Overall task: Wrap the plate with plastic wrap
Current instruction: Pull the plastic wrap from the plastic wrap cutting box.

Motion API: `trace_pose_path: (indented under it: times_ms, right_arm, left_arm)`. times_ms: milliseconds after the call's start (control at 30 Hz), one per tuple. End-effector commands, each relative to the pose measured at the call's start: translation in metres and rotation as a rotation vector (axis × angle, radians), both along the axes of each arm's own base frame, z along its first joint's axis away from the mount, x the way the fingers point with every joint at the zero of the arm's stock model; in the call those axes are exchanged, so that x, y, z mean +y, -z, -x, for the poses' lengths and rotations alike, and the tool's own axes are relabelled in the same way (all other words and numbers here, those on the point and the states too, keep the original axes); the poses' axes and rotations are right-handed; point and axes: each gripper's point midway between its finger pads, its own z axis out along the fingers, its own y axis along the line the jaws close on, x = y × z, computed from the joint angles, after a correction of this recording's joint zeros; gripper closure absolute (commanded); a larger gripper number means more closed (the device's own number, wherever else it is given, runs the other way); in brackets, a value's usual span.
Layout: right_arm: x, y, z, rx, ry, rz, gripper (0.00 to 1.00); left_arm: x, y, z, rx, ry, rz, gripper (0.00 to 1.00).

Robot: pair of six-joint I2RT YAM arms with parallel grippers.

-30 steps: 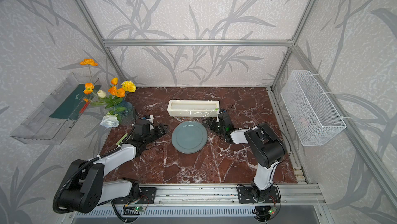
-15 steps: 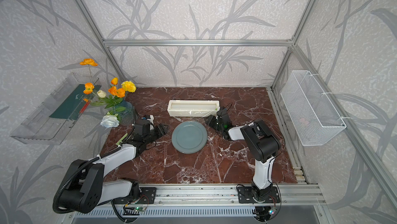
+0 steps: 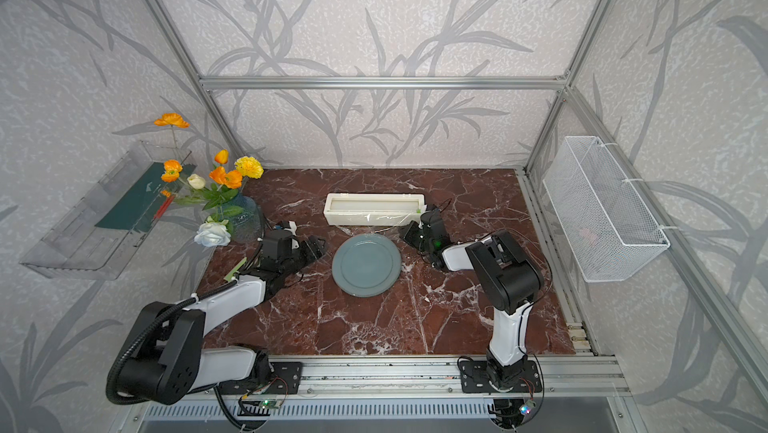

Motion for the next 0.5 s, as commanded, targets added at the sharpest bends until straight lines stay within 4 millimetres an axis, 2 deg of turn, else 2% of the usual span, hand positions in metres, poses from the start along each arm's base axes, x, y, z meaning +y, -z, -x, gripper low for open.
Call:
trace_pose_path:
  times_ms: [0, 200, 300, 467]
  right_arm:
    - [0.008, -0.026, -0.001, -0.057, -0.026, -0.108, 1.00]
    - [0.023, -0.053, -0.001, -0.100, -0.102, -0.180, 1.00]
    - [0.027, -0.069, -0.003, -0.132, -0.124, -0.200, 1.00]
    - [0.031, -0.094, -0.002, -0.180, -0.150, -0.212, 1.00]
  left_arm:
    - [0.003, -0.015, -0.031, -0.056, -0.061, 0.027, 0.20]
    - [-0.026, 0.001, -0.060, -0.047, 0.070, 0.087, 0.30]
    - [-0.029, 0.009, -0.068, -0.032, 0.074, 0.101, 0.29]
    - [-0.035, 0.010, -0.077, -0.040, 0.087, 0.136, 0.28]
